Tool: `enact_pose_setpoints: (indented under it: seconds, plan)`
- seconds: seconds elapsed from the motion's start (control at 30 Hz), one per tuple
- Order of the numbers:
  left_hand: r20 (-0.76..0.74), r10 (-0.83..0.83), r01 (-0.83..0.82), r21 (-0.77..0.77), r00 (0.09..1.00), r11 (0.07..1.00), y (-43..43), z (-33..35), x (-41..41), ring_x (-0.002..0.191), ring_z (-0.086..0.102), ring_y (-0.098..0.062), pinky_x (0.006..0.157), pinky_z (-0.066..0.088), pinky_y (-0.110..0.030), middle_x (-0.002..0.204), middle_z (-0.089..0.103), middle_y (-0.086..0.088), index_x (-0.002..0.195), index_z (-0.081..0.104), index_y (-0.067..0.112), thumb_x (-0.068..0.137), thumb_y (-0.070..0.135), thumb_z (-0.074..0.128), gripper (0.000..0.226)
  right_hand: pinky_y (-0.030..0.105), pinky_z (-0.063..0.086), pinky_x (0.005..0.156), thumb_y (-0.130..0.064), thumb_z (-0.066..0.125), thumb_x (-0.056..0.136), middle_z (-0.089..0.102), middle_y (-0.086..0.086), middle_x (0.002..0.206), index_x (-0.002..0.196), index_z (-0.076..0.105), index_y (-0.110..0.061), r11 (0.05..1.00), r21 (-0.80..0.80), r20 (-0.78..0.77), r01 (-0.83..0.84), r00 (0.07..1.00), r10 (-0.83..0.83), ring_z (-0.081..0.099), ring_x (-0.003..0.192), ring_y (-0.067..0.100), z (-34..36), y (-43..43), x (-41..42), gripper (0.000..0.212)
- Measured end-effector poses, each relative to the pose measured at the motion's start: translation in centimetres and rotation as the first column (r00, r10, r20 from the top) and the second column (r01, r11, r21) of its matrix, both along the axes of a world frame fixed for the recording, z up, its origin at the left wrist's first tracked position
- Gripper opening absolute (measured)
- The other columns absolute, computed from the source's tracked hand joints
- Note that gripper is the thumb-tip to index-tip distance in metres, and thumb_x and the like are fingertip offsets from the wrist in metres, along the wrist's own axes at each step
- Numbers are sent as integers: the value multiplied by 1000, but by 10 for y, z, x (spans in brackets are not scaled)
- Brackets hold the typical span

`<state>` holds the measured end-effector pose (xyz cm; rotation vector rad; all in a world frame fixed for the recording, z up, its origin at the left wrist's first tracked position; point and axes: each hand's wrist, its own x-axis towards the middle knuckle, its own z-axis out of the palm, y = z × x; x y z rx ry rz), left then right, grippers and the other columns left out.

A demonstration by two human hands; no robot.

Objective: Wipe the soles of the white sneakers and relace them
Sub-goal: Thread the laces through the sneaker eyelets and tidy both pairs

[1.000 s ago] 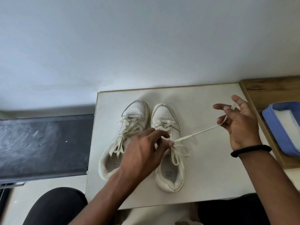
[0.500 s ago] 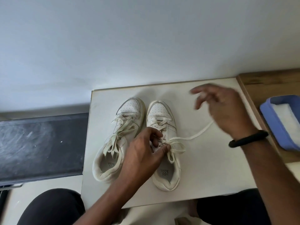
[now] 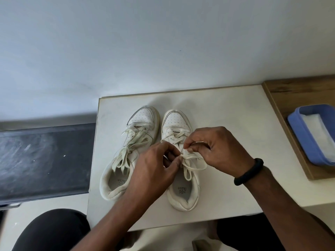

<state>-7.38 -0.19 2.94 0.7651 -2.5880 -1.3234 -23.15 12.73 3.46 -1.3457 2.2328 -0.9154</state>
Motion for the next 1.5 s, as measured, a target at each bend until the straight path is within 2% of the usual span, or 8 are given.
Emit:
enact_pose_setpoints:
  seconds: [0.13,0.4,0.57,0.7,0.93,1.07,1.27,1.5]
  plan:
    - [-58,-23,21,-43,998,999,0,4,0,76,67,-7,65,48,-11,76,68,13,85,73,26,87,19,79,9,37,59,75,-8,68,88,72,-15,90,90,79,-25,999,-36,25,-24,999,25,70,86,5,-5,-2,1,21]
    - [-127,-115,87,-206,985,975,-5,-2,0,77,64,-7,65,45,-7,78,67,12,88,77,19,86,14,79,6,25,56,87,-3,72,86,73,-15,91,88,78,-21,999,-26,180,42,983,-36,69,93,1,-9,-7,4,19]
    - [-149,-163,100,-360,975,928,-4,-8,-1,65,62,-11,55,55,-33,81,65,6,89,74,15,94,32,55,25,15,50,85,-4,72,87,72,-18,89,86,76,-24,998,33,246,44,968,-51,66,92,-4,-9,-8,4,20]
    - [-142,-205,124,-438,968,891,-5,-12,-3,62,60,-18,52,54,-40,82,62,0,91,71,10,97,30,50,29,5,41,75,-6,73,87,69,-19,87,85,75,-26,998,50,231,43,971,-54,61,84,-11,-9,-10,5,20]
    - [-163,-262,141,-524,951,840,-3,-10,-5,60,57,-17,54,41,-19,81,62,-6,88,68,4,99,22,51,27,11,48,80,-2,72,86,71,-16,88,83,74,-28,998,59,258,-10,966,-5,66,89,-2,-9,-10,0,26]
    - [-194,-282,127,-567,939,814,-4,-16,-5,62,58,-17,62,43,-23,82,62,-7,91,67,3,99,20,52,24,14,49,75,-1,71,87,72,-13,90,82,73,-29,998,64,398,3,917,-28,67,86,-2,-13,-11,-4,29]
    - [-173,-294,204,-406,940,891,-13,-17,-4,67,59,-12,60,48,-20,89,63,0,97,70,9,98,29,54,25,13,47,74,2,66,91,68,-22,81,80,69,-28,997,77,532,-28,847,-17,62,76,-2,-11,-11,-4,32]
    - [-159,-244,196,-269,957,943,-26,-16,1,77,64,-10,64,59,-34,92,66,9,98,73,18,95,28,67,13,26,56,84,-2,72,88,76,-5,89,82,76,-24,998,64,525,20,849,-51,71,88,15,-11,-11,-1,23]
